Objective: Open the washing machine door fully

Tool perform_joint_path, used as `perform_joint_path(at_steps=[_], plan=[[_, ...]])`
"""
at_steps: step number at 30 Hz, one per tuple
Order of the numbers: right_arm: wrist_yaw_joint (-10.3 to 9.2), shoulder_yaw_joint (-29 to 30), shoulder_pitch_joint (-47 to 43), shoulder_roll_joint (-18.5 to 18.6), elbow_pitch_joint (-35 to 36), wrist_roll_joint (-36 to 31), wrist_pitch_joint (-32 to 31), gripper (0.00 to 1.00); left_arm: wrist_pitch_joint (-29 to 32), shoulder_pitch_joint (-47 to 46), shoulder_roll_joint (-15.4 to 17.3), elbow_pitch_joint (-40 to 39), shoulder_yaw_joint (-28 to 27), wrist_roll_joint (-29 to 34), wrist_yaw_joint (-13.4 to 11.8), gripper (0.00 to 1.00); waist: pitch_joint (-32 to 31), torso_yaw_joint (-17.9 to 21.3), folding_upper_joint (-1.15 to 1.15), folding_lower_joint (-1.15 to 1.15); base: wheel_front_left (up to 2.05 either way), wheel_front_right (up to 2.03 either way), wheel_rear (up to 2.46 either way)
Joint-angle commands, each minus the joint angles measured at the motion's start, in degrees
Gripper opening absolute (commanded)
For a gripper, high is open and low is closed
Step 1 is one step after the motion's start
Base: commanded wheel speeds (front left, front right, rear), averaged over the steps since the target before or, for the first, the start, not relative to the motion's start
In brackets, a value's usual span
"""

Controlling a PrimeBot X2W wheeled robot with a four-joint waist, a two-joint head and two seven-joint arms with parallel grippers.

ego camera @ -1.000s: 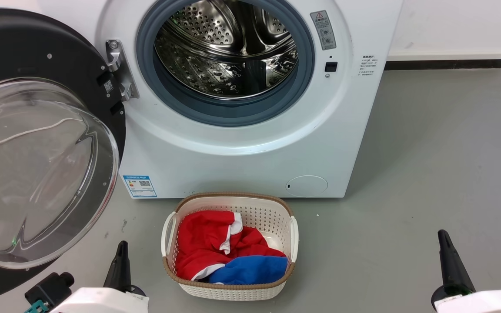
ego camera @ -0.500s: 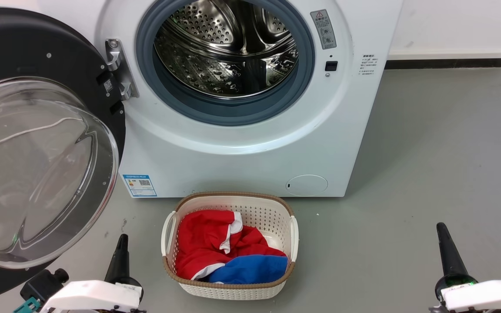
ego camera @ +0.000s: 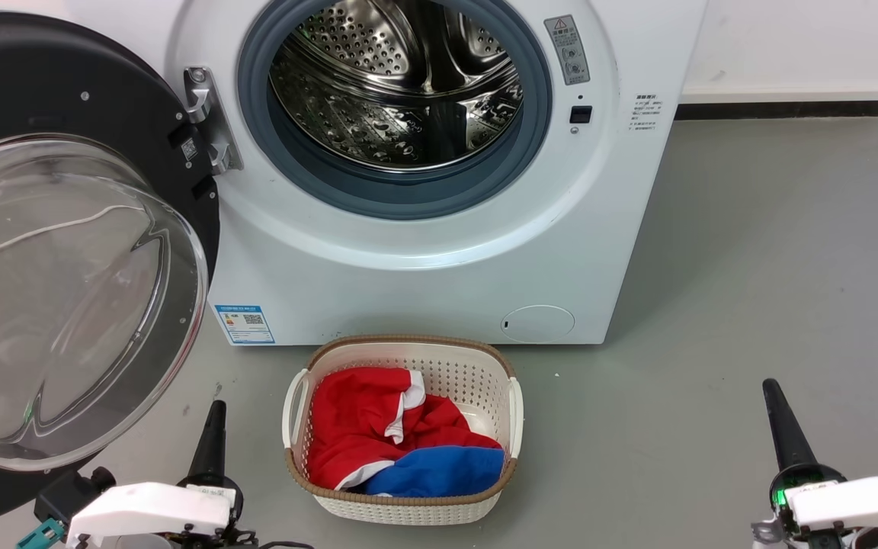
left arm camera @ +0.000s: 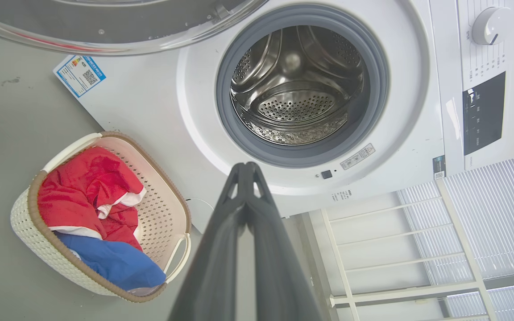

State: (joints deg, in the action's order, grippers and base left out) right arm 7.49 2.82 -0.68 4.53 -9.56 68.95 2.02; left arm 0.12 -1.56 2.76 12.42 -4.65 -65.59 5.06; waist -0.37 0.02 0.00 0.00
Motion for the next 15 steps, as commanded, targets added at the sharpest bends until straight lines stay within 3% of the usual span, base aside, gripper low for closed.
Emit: perform_joint_path(at_steps=[1,15], plan=[[0.01,0.1,1.5,0.4,0.1,1.6,-0.3,0.0,0.4,-1.5,0.1,-0.2,-0.3,-1.6,0.5,0.0,0.0,0.0,0.0,0.0,0.0,0.0,0.0],[0.01,0.5,3.3,0.3,-1.2,8.5,-2.2,0.0,2.2,-2.5,0.1,0.3,-0.8,-8.8,1.1,0.0,0.1,0.0,0.0,0.0,0.0,0.0,0.0]])
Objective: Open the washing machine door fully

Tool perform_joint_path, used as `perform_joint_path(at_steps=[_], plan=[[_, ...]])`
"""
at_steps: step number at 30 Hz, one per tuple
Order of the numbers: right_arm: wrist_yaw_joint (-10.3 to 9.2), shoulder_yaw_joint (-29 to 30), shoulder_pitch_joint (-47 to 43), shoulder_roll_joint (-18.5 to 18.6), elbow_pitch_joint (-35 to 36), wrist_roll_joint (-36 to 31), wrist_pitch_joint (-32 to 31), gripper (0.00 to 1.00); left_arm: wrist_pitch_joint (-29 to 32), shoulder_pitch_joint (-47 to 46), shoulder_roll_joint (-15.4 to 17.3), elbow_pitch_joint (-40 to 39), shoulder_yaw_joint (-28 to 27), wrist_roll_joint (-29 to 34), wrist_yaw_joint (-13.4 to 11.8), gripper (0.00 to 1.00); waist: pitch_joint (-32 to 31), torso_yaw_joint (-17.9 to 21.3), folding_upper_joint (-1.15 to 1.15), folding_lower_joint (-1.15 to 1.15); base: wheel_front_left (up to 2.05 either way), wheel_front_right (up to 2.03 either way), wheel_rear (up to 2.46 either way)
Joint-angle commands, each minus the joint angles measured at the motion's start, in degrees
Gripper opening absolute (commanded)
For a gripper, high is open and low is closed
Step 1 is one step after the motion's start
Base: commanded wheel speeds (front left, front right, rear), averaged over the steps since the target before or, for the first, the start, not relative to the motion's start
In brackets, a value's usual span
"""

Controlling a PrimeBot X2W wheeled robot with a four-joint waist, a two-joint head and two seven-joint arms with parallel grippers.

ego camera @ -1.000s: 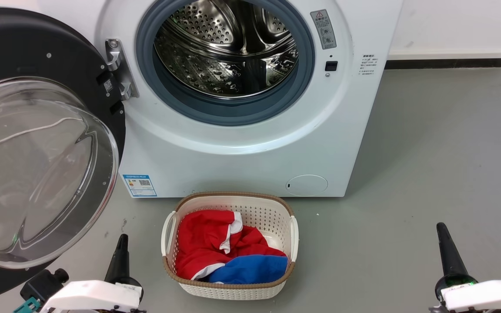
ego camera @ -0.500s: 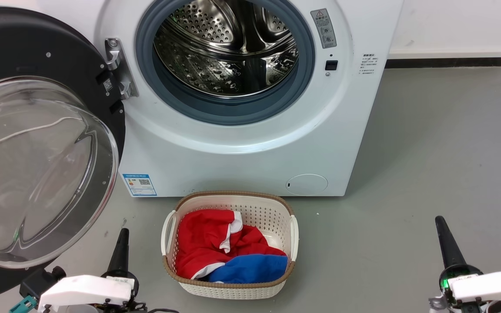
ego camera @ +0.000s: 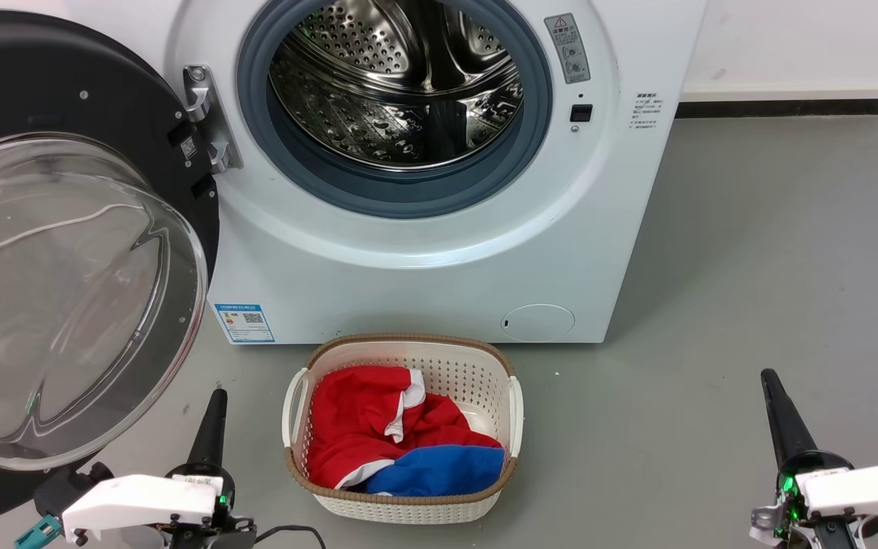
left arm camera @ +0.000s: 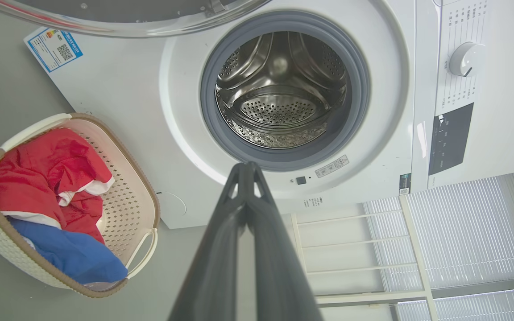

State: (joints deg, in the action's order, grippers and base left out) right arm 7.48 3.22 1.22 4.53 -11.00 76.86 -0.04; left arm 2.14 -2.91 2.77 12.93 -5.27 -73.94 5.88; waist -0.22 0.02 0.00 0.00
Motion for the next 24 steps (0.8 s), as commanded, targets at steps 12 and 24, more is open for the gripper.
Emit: perform_joint_path(at_steps=[12,24], plan=[[0.02,0.5,2.7,0.2,-0.9,6.2,-1.7,0.0,1.7,-2.0,0.1,0.3,-0.6,-6.5,0.8,0.0,0.1,0.0,0.0,0.0,0.0,0.0,0.0],[0.02,0.8,3.9,0.0,-1.8,11.4,-3.2,0.0,3.0,-2.8,0.2,0.7,-1.0,-12.1,1.2,0.0,0.2,0.0,0.0,0.0,0.0,0.0,0.0]])
